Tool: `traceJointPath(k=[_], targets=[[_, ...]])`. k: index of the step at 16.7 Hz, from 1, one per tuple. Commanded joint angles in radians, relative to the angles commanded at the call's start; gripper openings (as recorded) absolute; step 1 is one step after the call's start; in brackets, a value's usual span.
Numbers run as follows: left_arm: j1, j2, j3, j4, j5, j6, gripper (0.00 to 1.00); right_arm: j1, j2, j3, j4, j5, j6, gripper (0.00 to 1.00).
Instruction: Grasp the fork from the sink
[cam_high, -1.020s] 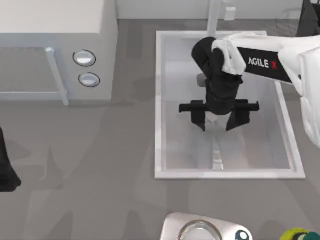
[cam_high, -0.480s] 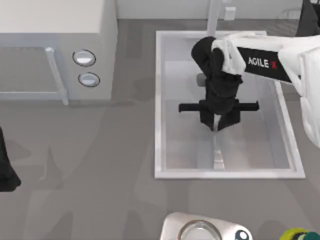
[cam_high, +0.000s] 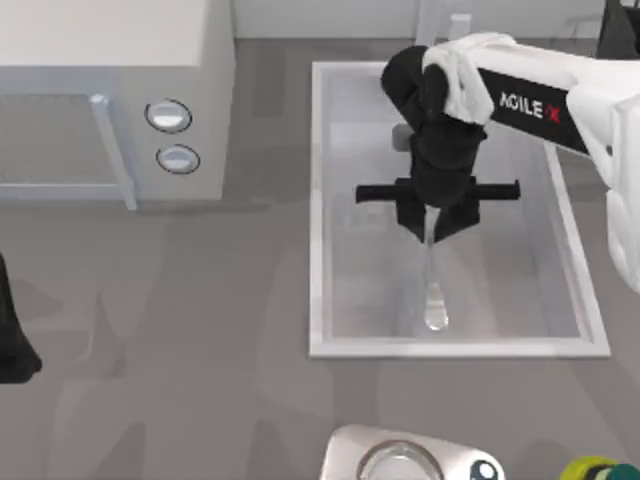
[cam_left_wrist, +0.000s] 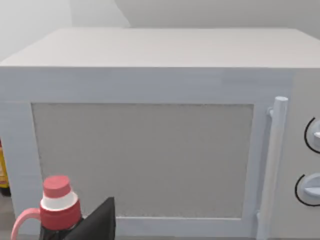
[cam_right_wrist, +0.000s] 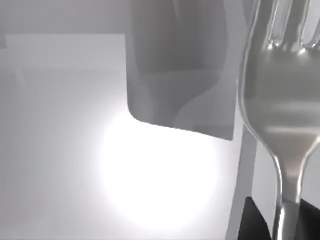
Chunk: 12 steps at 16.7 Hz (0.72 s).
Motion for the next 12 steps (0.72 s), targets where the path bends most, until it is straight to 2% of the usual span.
traceJointPath(k=[6,12], targets=[[0.0,0.0,0.0,0.0,0.0,0.0,1.0,-0.001,-0.066,0.241,-0.327,-0.001,-0.002,0.0],[0.0,0.0,0.0,0.0,0.0,0.0,1.0,-0.003,-0.088,0.298,-0.39,-0.001,-0.003,0.0]])
